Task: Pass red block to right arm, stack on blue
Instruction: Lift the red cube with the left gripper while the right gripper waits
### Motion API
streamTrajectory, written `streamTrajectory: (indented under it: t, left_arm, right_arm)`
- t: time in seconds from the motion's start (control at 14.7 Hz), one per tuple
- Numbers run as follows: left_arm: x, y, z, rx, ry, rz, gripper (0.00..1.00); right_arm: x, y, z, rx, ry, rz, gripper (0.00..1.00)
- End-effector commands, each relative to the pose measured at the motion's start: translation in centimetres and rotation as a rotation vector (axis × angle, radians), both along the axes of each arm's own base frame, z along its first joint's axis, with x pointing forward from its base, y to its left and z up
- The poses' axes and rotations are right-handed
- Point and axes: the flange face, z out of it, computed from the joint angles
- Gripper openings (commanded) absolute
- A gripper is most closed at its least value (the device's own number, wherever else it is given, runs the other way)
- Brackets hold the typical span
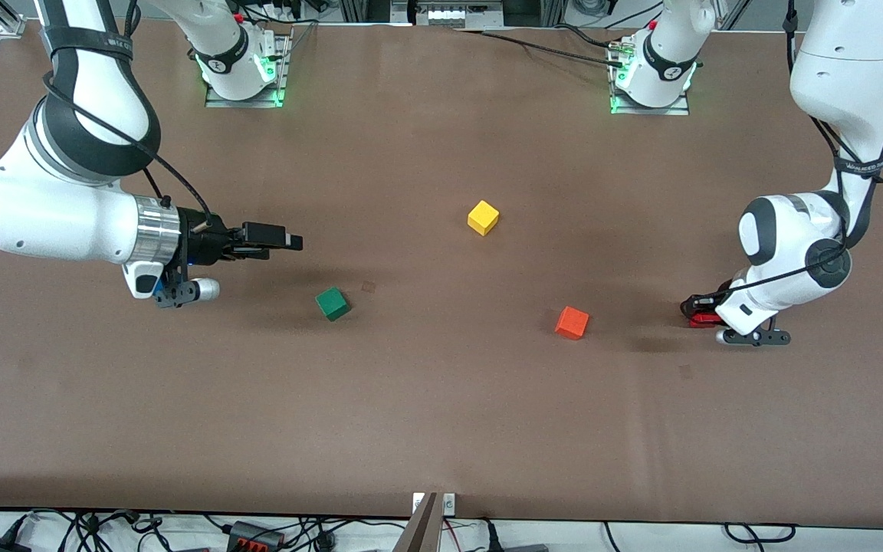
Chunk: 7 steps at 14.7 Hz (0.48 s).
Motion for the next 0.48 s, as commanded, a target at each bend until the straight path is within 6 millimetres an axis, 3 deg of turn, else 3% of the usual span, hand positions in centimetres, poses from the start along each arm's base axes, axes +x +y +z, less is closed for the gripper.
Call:
streamTrajectory:
  t: [0.0,0.14,0.41]
  left_arm:
    - [1.5,0.1,3.3,-0.029,0.038,-0.092,0.22]
    - [2.4,0.1,5.0,-0.034,0.039,-0.134,0.22]
    - [4.8,0.2,11.3,-0.051,0.085,-0.158,0.22]
  right_arm:
    - [0.2,0.5,0.2,0.046,-0.001,-0.003,1.00]
    - [0.2,1.1,0.3,0.098,0.012,-0.018,1.00]
    - [0.3,1.7,0.3,0.177,-0.023,0.014,1.00]
